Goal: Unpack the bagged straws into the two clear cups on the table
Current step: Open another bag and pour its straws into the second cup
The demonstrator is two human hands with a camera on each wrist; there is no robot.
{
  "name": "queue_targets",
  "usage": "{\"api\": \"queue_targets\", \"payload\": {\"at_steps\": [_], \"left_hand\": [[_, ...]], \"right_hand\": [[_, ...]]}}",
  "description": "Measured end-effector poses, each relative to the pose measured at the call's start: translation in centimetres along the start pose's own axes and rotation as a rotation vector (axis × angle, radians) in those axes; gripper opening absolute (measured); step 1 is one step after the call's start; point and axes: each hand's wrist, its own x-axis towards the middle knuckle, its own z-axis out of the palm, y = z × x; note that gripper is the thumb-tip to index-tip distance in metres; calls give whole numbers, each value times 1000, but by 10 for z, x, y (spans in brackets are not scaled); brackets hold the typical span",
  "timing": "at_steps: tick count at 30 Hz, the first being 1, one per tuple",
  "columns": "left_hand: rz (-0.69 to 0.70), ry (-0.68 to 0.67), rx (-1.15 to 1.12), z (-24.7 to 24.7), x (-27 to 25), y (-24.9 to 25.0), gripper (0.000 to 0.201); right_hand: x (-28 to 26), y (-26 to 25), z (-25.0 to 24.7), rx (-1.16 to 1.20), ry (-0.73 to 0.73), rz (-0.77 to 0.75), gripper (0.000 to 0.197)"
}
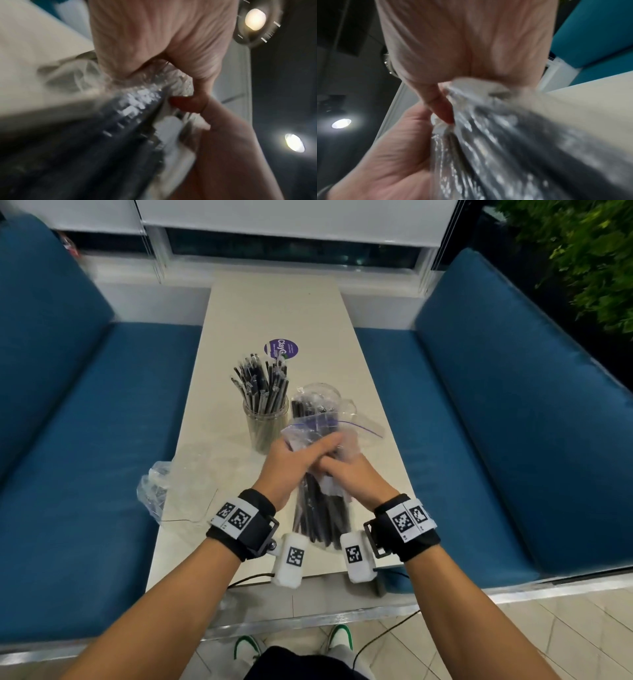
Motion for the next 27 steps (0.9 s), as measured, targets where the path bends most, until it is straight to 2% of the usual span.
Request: {"api": "queue_targets", "payload": {"at_steps": [1,2,4,5,8,9,12,16,18,20,22,25,27], "left_hand": [[-10,63,-55,-1,3,-1,43],[-16,122,-106,-2,6,-2,46],[-17,182,-187,-6,10,0,51],[-22,184,-213,-7,11,3,50],[-55,109,-239,-4,11,10,46],[-62,89,-244,-3,12,12,48],[-109,91,-232,-3,16,17,46],[-113,152,-226,-1,19,20,37],[-94,203,-309,-3,24,24,41],[-79,240,-431,-3,31,35,37],[-52,265,-508,-4,36,46,30],[-60,269,-560,-4,40,56,22],[-110,219,-596,3,39,58,34]], "right_hand": [[1,1,1,-140,3,-73,27],[0,0,3,-253,33,-132,37],[-6,-4,5,-296,146,-155,69],[-7,-2,6,-288,170,-174,73],[-6,5,12,-439,206,-262,45],[-4,7,14,-466,210,-269,41],[-5,9,19,-562,239,-245,43],[-12,9,15,-789,298,-186,69],[-16,5,11,-702,252,-207,75],[-25,1,5,-399,216,-181,84],[-35,-2,-2,-185,229,-194,83],[-43,-8,-10,-47,437,-316,66],[-44,-13,-10,106,607,-423,50]]}}
